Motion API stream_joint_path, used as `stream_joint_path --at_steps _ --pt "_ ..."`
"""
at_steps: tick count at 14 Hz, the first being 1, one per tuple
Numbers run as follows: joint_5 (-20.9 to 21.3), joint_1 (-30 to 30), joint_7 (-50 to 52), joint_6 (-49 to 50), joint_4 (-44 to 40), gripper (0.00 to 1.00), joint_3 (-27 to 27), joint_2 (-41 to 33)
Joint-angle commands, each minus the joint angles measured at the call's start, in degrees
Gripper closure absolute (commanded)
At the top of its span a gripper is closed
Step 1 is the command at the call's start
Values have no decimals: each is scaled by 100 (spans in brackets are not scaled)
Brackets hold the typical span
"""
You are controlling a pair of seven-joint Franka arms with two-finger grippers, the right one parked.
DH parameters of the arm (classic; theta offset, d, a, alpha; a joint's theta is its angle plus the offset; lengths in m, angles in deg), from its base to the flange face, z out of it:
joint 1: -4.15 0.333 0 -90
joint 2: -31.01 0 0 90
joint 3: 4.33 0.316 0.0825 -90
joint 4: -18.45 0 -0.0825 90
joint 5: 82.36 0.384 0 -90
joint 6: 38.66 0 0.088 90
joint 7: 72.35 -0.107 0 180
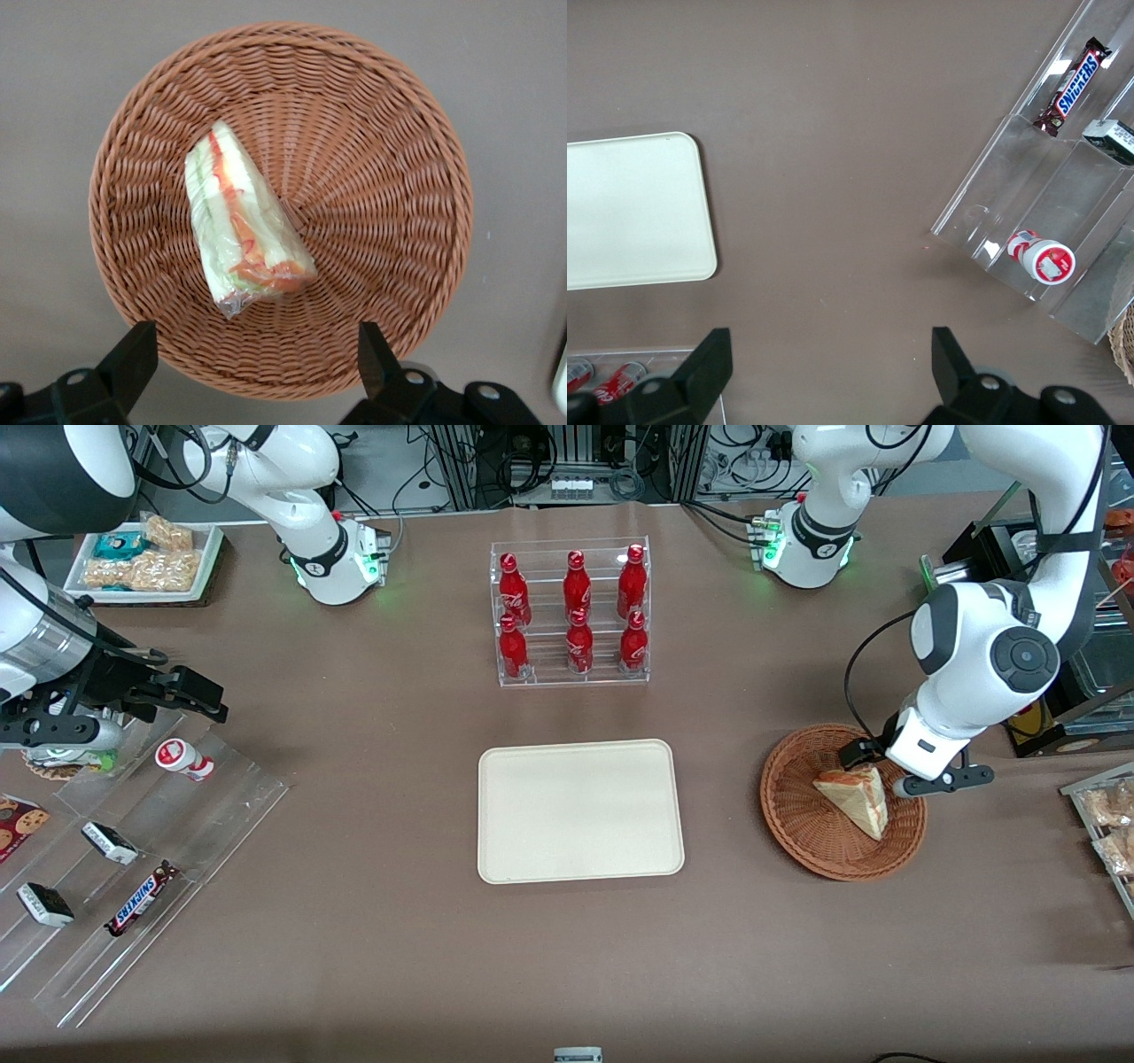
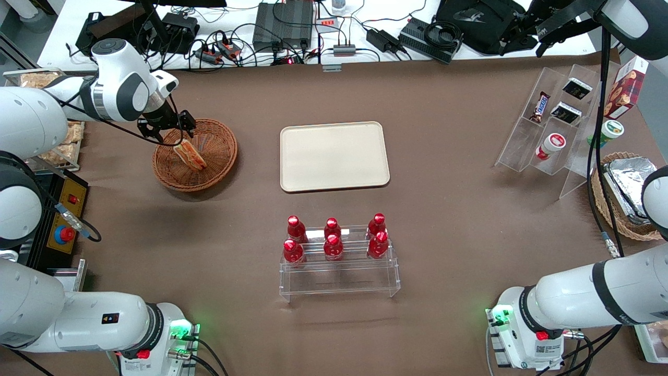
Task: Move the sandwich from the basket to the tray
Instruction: 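Lower the left gripper over the wrapped sandwich in the basket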
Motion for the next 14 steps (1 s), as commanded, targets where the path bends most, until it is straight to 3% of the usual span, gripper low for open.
stream_joint_path --at_steps 1,2,4,8,9,13,14 --pt "4 25 1665 -325 6 0 -31 127" --pt "13 25 2429 -492 6 0 -31 224" --pt "13 34 2997 -625 15 0 -23 347" --pt "22 60 3017 -669 -73 0 109 742" --pt "22 60 3026 -669 -169 6 109 874" --pt "22 52 3184 -696 -249 88 118 1086" --pt "22 52 3201 -652 -266 93 118 1051"
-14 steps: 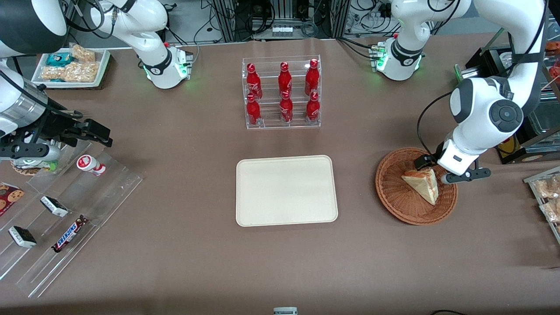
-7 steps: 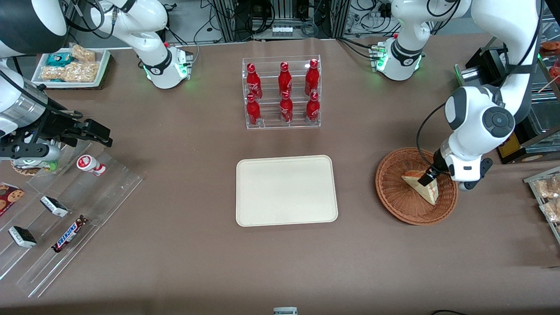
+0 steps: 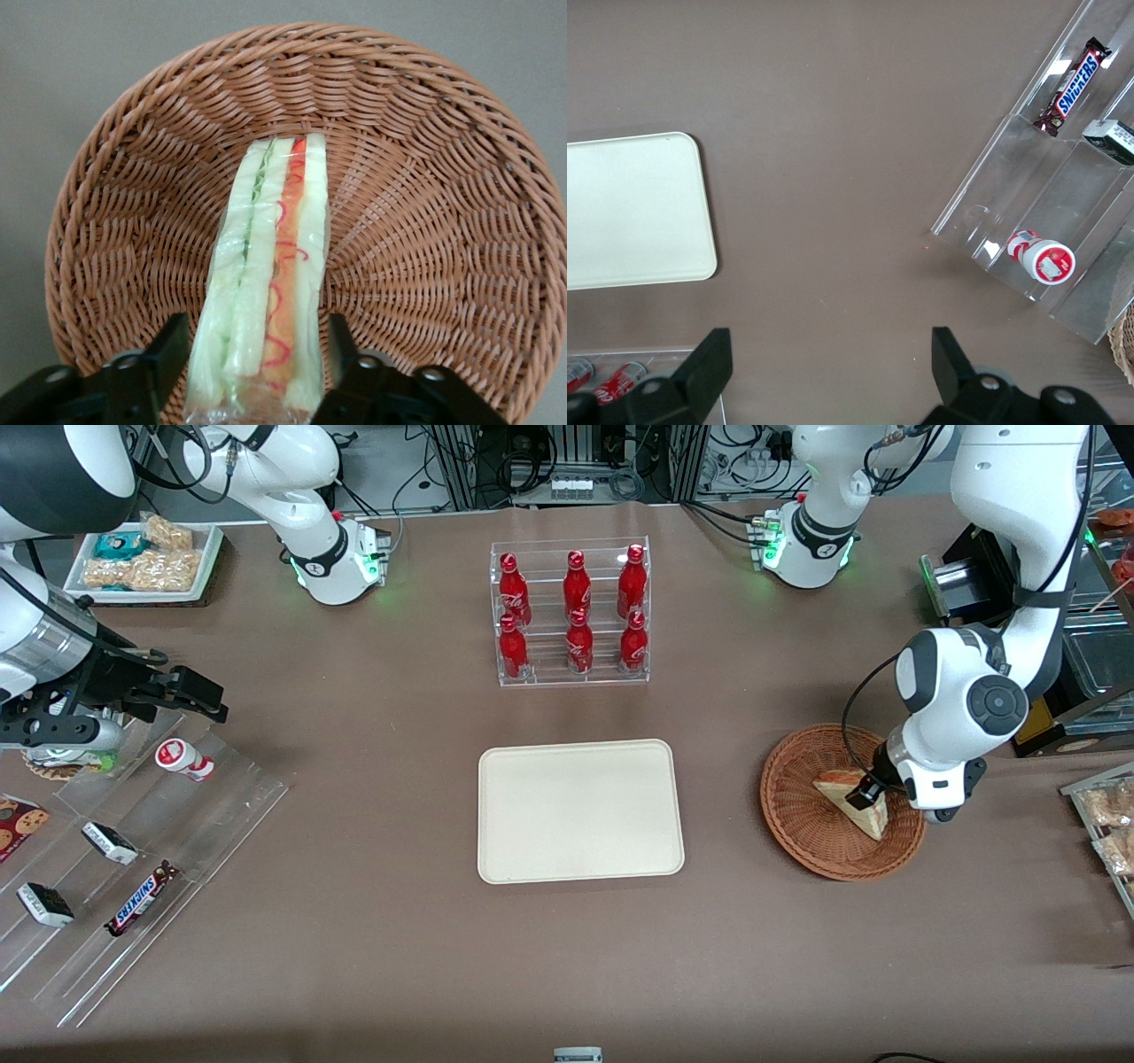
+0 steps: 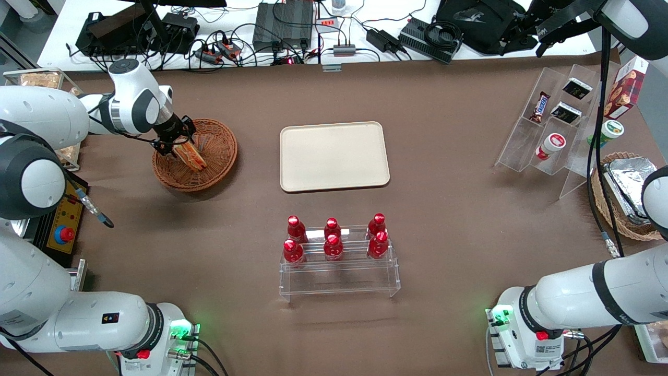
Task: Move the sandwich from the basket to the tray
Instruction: 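Close the left gripper on the sandwich's wrapped edge and lift, then carry the sandwich with the left gripper over the cream tray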
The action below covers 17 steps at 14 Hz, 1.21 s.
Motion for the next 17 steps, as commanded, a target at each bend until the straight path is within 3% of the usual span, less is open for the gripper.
stream_joint_path --at_steps 1,6,9,17 --pt "21 24 185 82 -128 96 -30 -85" --pt "-57 -160 132 1839 -1690 98 -100 89" --pt "-101 -748 124 1780 -2007 95 -118 211" --pt "-31 -2725 -78 1323 -3721 93 -162 1749"
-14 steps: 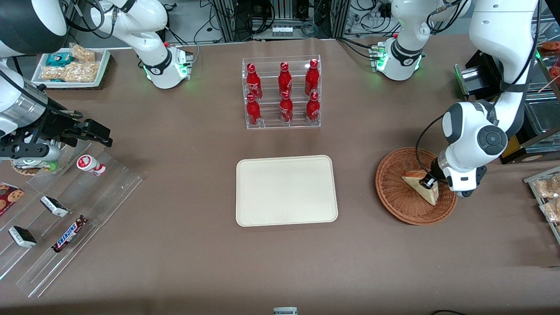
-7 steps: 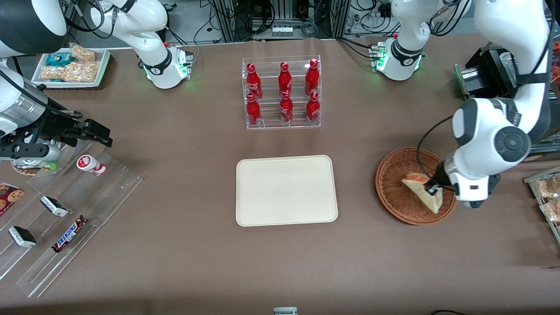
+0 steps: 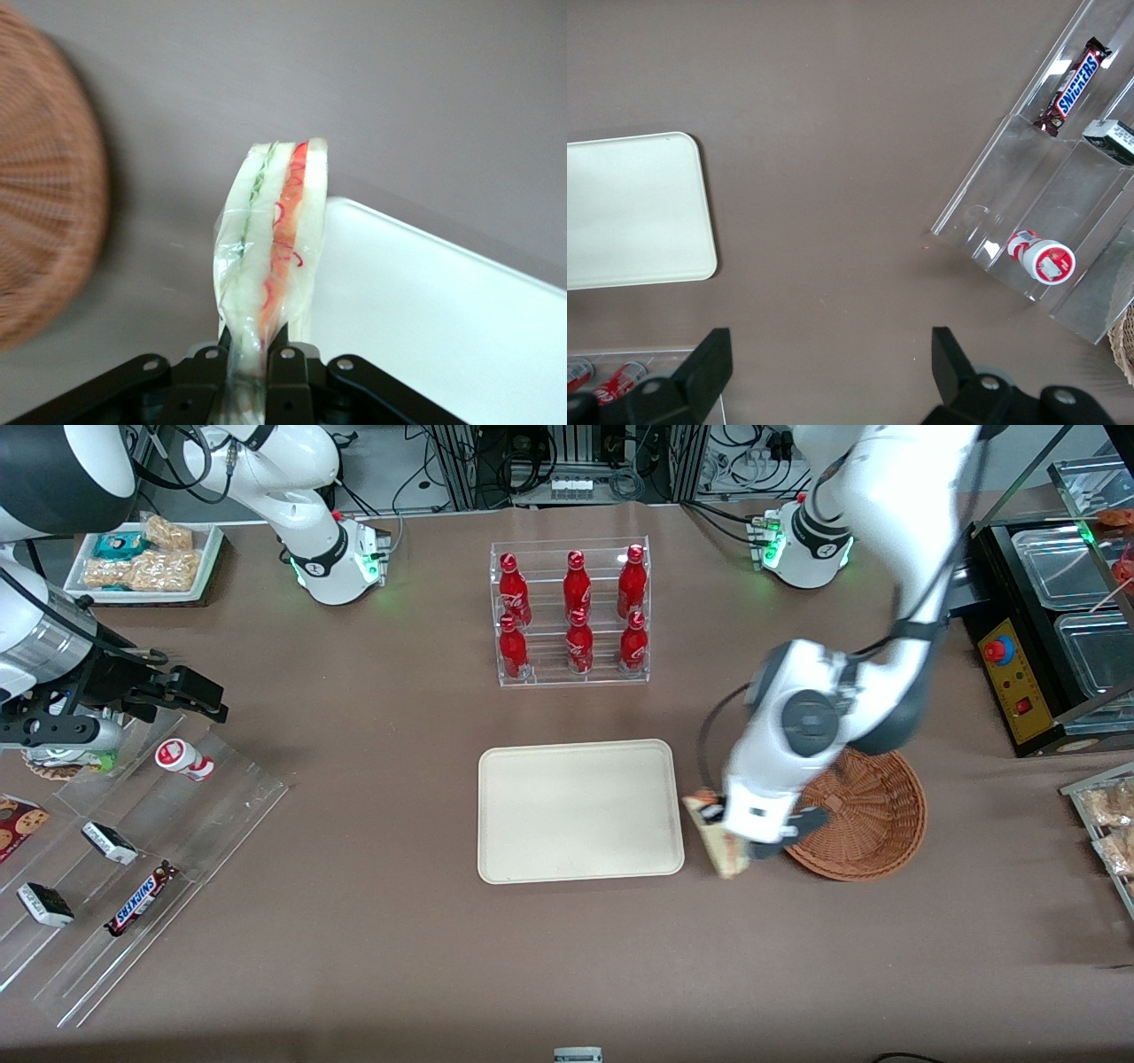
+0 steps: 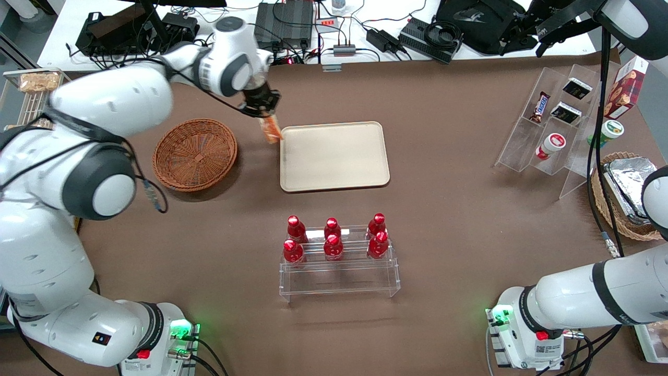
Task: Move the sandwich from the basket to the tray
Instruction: 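Carry the sandwich with the left gripper over the cream tray, then lower the sandwich onto the tray and open the left gripper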
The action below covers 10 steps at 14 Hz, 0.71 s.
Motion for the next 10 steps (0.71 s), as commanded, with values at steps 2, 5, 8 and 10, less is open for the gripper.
stream_joint_path --at_steps 2,5,8,10 --pt "359 -786 -135 -310 -683 93 92 651" --pt "449 -1313 -100 -663 -806 93 110 1002" --pt "502 -1587 -39 -785 -850 91 145 1231" --pt "519 -1648 128 -926 -885 85 145 1424"
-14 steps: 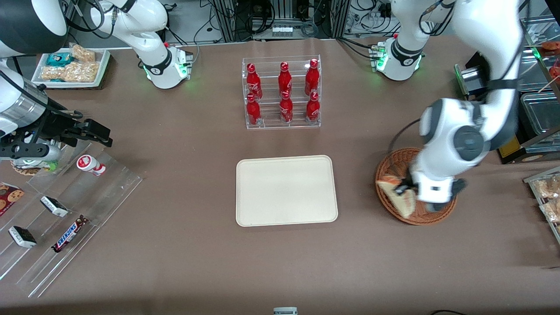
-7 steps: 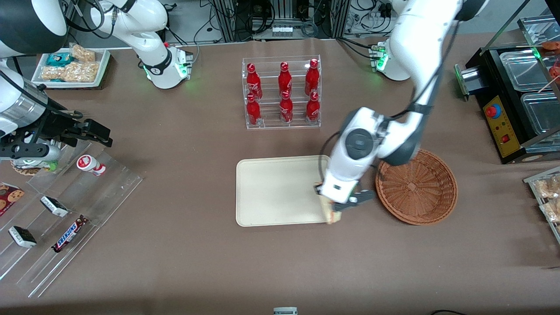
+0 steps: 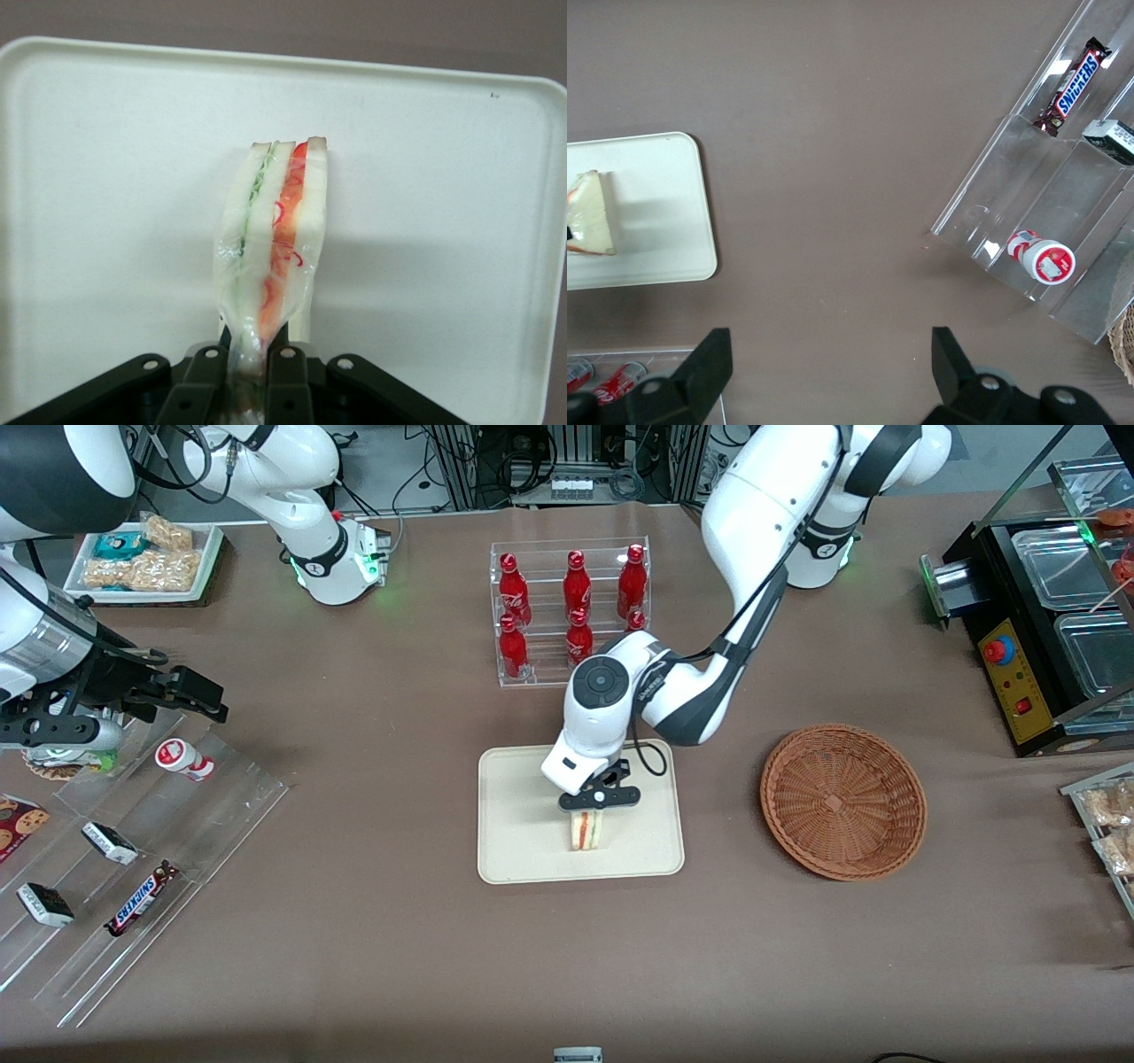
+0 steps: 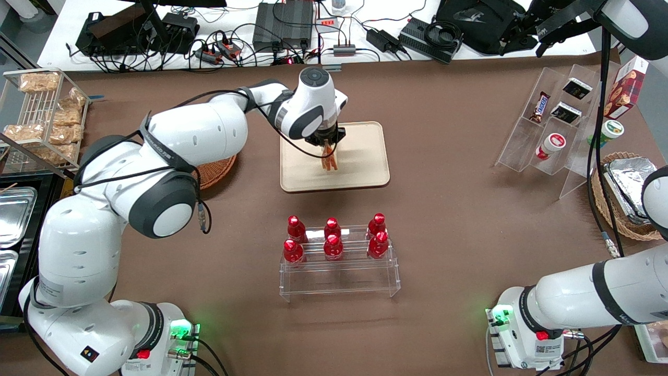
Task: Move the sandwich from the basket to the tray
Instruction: 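Lower the sandwich onto the tray and open the left gripper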
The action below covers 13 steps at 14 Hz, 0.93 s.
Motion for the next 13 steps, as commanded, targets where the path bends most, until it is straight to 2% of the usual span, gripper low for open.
stream_joint_path --at_steps 1,2,3,6,9,13 --pt "200 -128 202 -181 -226 62 102 260" --pt "236 -119 185 -182 -208 16 102 234" --pt "245 -111 133 -147 -217 0 102 173" --pt "228 12 132 256 -226 0 110 -371" --pt "237 319 -25 1081 -226 0 102 -1091" --pt "236 829 -315 1697 -95 0 102 -1603"
